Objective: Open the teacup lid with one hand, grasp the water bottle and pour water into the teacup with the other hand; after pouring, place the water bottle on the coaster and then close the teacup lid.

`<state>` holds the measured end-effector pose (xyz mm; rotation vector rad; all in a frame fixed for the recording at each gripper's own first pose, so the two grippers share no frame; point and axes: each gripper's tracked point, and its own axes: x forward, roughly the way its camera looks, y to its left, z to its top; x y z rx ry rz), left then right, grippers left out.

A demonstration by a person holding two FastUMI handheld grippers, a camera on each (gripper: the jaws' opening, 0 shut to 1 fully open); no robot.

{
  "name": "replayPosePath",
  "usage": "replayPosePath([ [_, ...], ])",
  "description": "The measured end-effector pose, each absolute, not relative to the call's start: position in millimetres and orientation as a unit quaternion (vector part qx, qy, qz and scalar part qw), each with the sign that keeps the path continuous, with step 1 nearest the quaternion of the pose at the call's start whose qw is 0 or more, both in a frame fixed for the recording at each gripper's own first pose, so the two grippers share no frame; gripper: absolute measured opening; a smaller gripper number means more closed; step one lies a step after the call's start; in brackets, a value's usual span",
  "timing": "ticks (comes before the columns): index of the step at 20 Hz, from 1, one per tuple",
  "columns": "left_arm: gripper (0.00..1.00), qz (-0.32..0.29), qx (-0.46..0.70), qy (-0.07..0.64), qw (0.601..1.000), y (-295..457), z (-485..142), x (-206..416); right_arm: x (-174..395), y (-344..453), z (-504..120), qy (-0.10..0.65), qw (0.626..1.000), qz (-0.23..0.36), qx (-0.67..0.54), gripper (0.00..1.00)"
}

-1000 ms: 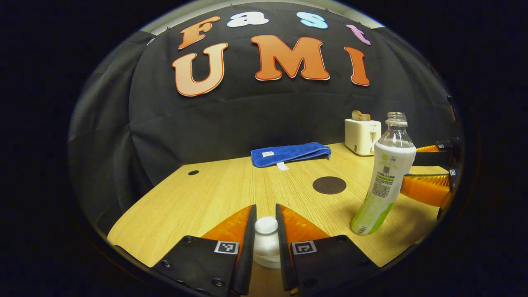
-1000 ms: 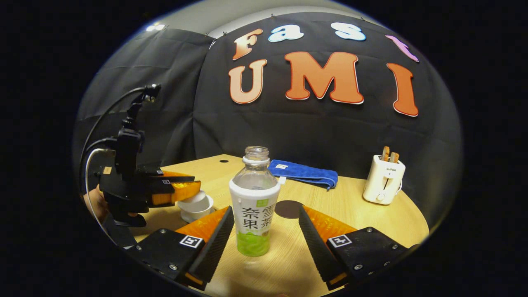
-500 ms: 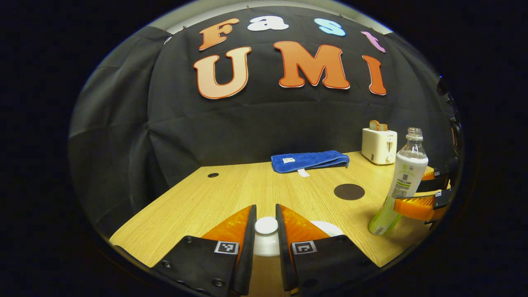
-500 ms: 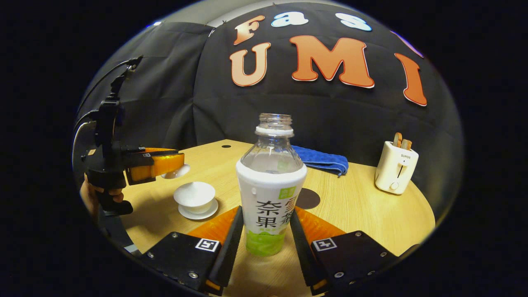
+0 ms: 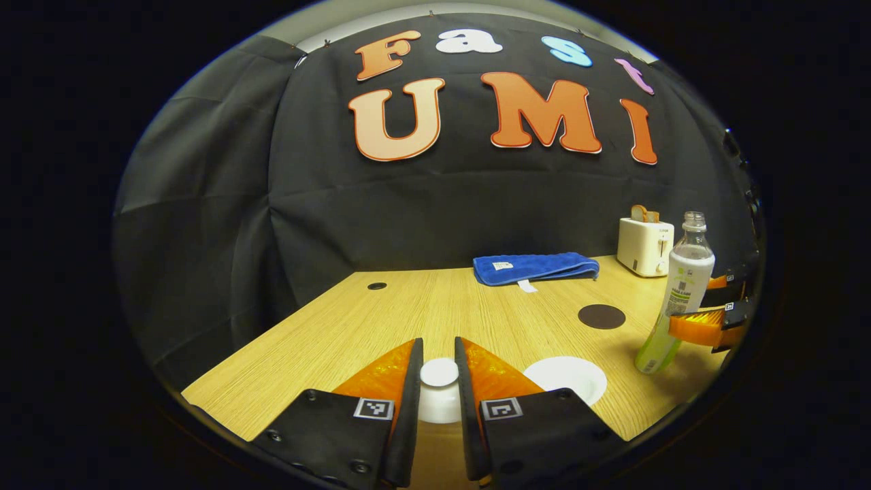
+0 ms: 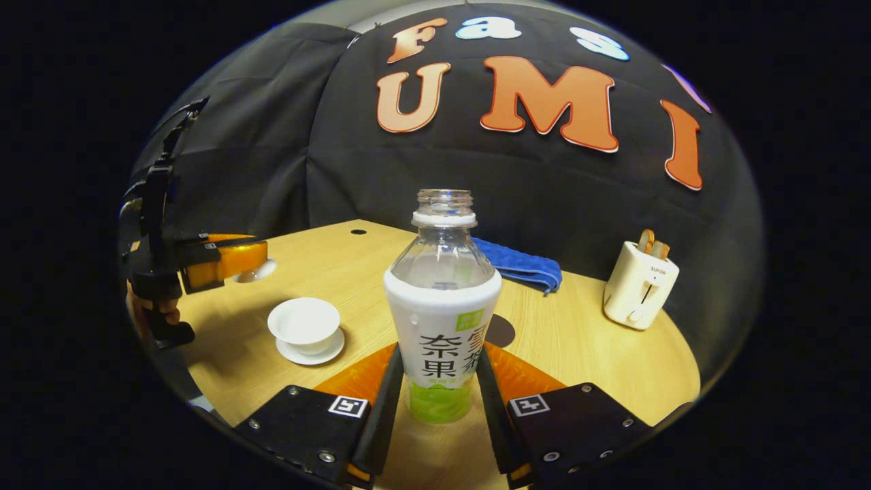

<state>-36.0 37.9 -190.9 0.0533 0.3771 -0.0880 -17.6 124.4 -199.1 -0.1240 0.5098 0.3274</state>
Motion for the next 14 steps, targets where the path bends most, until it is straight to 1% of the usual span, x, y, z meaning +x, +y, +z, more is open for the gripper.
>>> replayPosePath([
  [1,0.32,-0.042,0.024,0.188,0.981,40.6,-192.1,-36.6,-15.5,123.2,-197.1,0.248,0.953,0.157,-0.079,0.61],
  [4,0.32,-0.031,0.009,0.191,0.981,50.1,-194.8,-37.8,-6.7,115.0,-190.4,0.239,0.951,0.136,-0.142,0.61],
  [6,0.32,-0.03,-0.004,0.191,0.981,51.5,-192.5,-37.6,-0.4,110.5,-191.9,0.237,0.947,0.118,-0.183,0.59],
  [7,0.33,-0.027,-0.005,0.188,0.982,54.8,-191.1,-37.8,1.3,112.1,-192.8,0.236,0.945,0.115,-0.198,0.6],
  [8,0.31,-0.027,-0.003,0.187,0.982,56.5,-190.0,-38.4,2.0,112.6,-192.7,0.233,0.942,0.114,-0.213,0.59],
  [9,0.33,-0.026,-0.002,0.186,0.982,57.4,-190.2,-39.8,3.1,112.6,-190.6,0.226,0.94,0.11,-0.23,0.59],
  [14,0.33,-0.021,-0.006,0.188,0.982,64.2,-192.4,-39.8,7.0,120.8,-191.4,0.208,0.918,0.112,-0.317,0.59],
])
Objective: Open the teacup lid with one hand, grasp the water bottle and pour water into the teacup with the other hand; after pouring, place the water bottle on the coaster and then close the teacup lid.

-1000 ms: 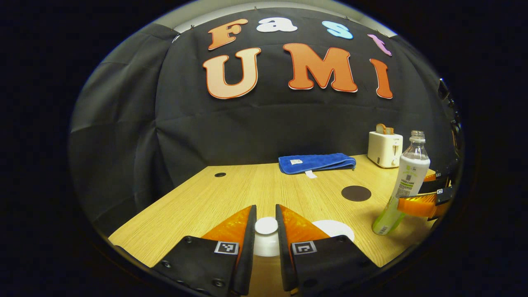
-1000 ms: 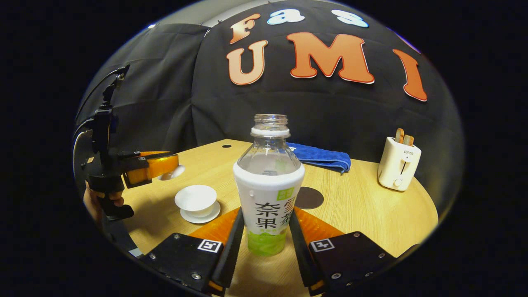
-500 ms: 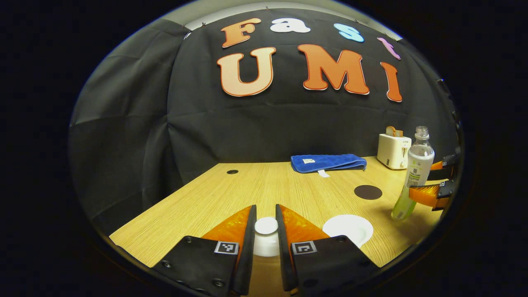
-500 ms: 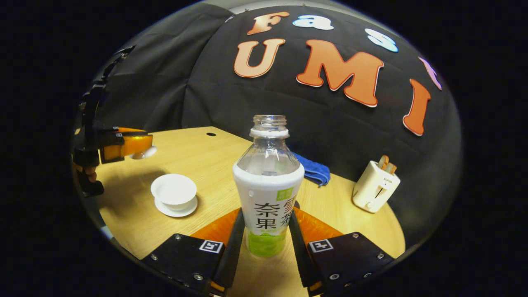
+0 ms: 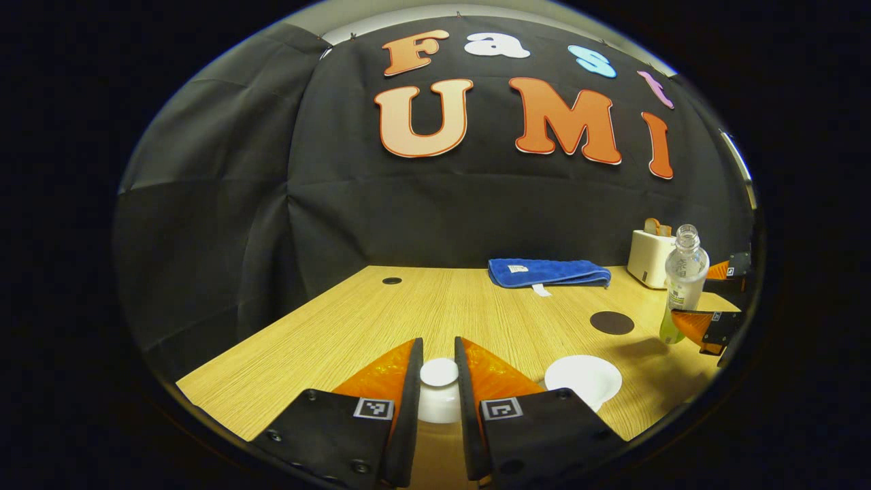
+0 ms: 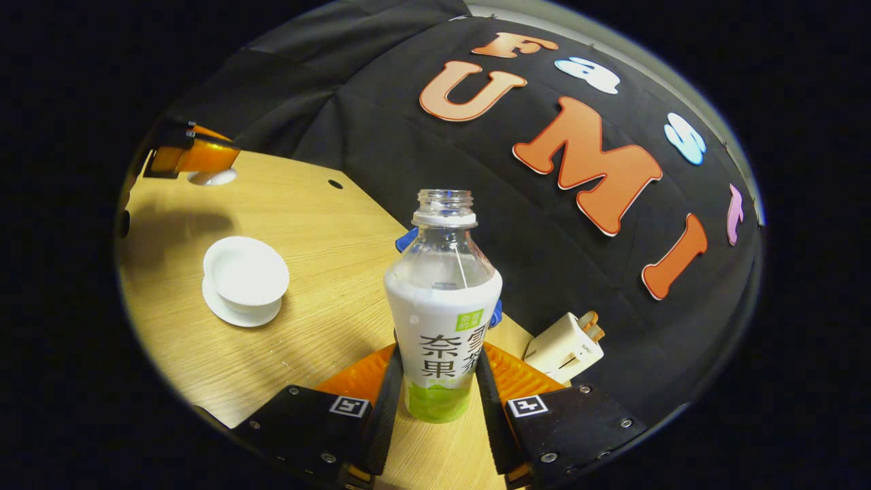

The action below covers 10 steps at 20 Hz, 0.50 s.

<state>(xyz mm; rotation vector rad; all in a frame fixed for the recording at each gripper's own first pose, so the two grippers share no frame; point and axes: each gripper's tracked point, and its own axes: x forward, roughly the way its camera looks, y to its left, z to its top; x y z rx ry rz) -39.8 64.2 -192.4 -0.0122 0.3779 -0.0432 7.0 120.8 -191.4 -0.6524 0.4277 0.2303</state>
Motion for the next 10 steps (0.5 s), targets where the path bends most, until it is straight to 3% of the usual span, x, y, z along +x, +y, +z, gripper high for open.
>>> replayPosePath([
  [10,0.33,-0.006,-0.003,0.19,0.982,82.2,-198.2,-42.0,14.1,127.6,-189.0,0.143,0.849,0.122,-0.493,0.59],
])
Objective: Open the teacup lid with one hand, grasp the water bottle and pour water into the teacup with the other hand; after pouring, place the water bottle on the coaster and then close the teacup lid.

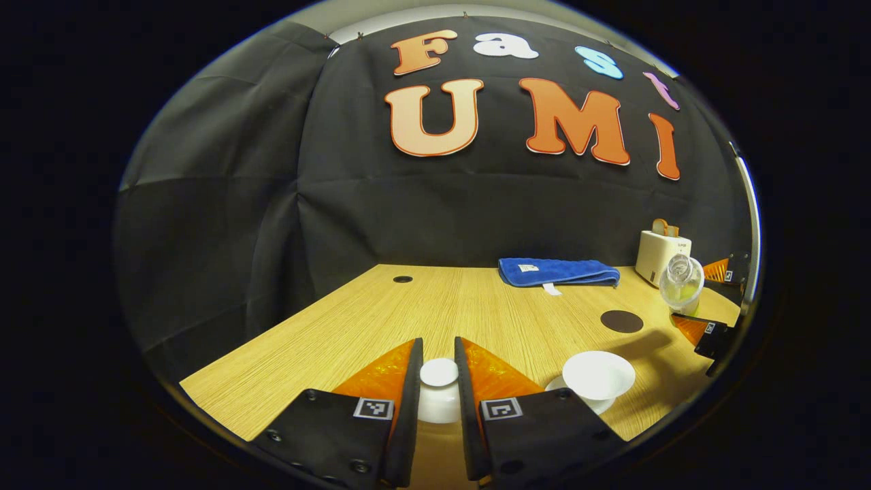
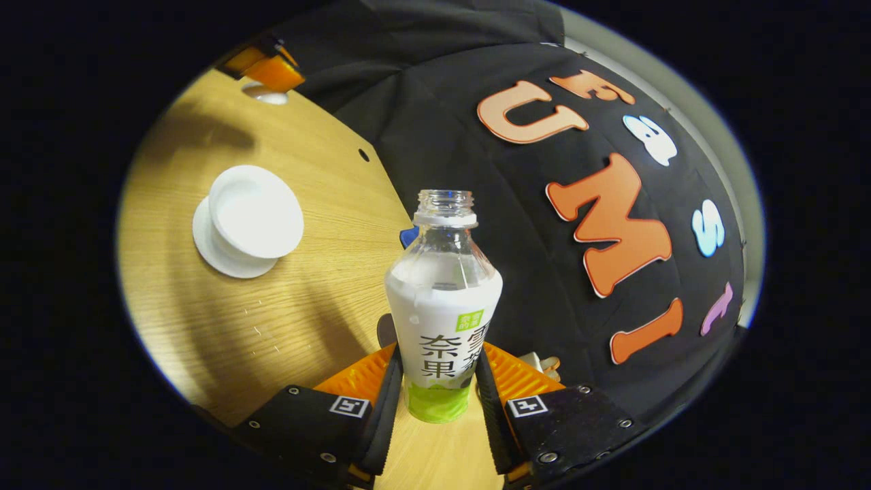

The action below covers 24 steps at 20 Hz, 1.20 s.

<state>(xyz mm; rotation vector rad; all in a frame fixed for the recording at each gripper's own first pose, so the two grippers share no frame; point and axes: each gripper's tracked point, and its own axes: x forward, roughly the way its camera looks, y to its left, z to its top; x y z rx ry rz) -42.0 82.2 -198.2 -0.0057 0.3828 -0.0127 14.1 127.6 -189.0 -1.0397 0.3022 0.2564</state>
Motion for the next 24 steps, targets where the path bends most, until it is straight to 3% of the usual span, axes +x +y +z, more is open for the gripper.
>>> replayPosePath([
  [7,0.33,-0.008,-0.003,0.191,0.982,83.5,-198.5,-44.2,14.9,147.9,-200.3,0.106,0.8,0.149,-0.571,0.59],
  [15,0.33,-0.004,-0.005,0.197,0.98,90.0,-206.3,-48.0,29.3,153.6,-180.9,0.015,0.724,0.126,-0.678,0.59],
  [24,0.31,0.004,-0.003,0.205,0.979,98.6,-213.0,-48.9,33.9,158.4,-173.1,-0.021,0.688,0.12,-0.716,0.59],
])
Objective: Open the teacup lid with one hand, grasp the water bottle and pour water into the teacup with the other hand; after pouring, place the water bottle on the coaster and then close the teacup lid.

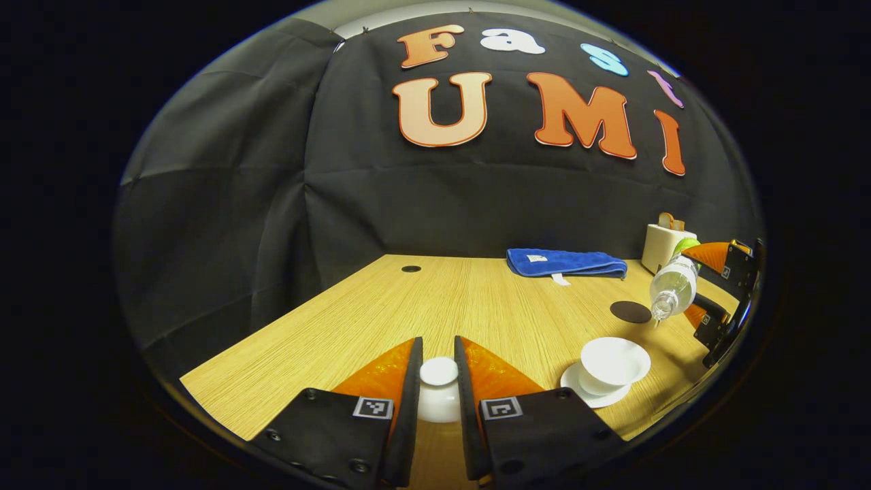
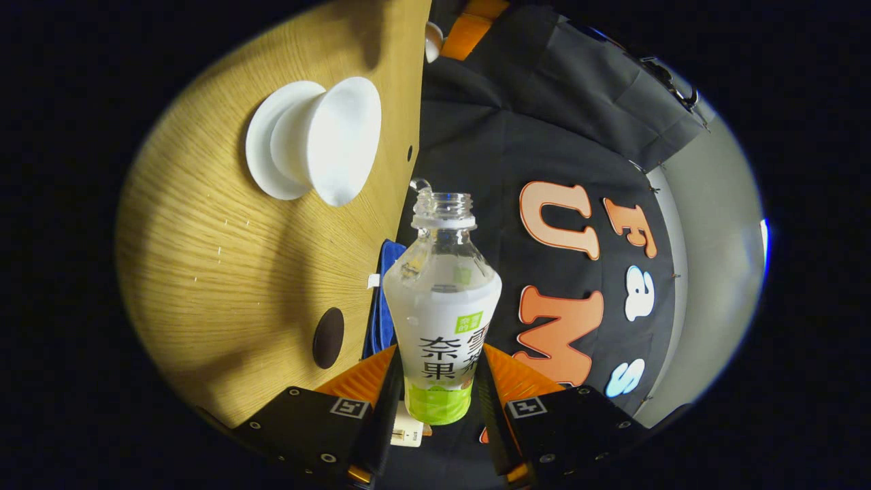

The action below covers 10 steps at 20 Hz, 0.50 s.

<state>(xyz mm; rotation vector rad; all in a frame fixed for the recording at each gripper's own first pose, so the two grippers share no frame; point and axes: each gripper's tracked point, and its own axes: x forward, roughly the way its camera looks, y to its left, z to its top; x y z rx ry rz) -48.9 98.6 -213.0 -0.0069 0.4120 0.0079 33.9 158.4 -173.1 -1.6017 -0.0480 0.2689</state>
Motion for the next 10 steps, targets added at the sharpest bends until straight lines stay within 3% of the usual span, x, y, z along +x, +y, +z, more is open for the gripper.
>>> replayPosePath([
  [10,0.33,0.003,0.0,0.205,0.979,98.8,-212.7,-47.6,36.7,161.7,-166.5,-0.048,0.67,0.115,-0.732,0.59],
])
